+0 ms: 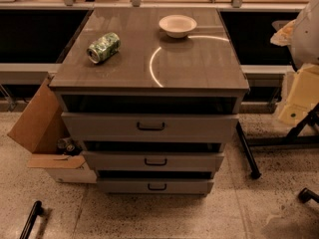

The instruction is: Open bottom drawer

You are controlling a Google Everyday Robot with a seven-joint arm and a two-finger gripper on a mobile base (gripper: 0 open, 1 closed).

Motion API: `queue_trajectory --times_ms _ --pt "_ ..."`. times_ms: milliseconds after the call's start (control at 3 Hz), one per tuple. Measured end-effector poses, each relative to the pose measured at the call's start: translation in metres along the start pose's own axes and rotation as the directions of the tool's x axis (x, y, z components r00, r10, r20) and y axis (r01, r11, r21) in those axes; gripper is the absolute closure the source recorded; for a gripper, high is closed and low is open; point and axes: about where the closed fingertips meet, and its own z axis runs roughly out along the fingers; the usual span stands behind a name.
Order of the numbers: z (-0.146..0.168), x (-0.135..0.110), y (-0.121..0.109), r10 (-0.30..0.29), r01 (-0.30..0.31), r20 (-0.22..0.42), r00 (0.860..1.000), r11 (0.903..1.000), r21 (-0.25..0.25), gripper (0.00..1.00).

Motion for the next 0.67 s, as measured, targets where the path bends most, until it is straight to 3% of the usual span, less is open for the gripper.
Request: queue_trajectory --times_ms 333,667 --pt "0.0 0.0 0.0 0.0 0.0 0.0 1.0 1.0 0.0 0.0" --pt "0.029 -0.008 0.013 -0.021 0.023 0.043 0.999 0.9993 -0.029 0.0"
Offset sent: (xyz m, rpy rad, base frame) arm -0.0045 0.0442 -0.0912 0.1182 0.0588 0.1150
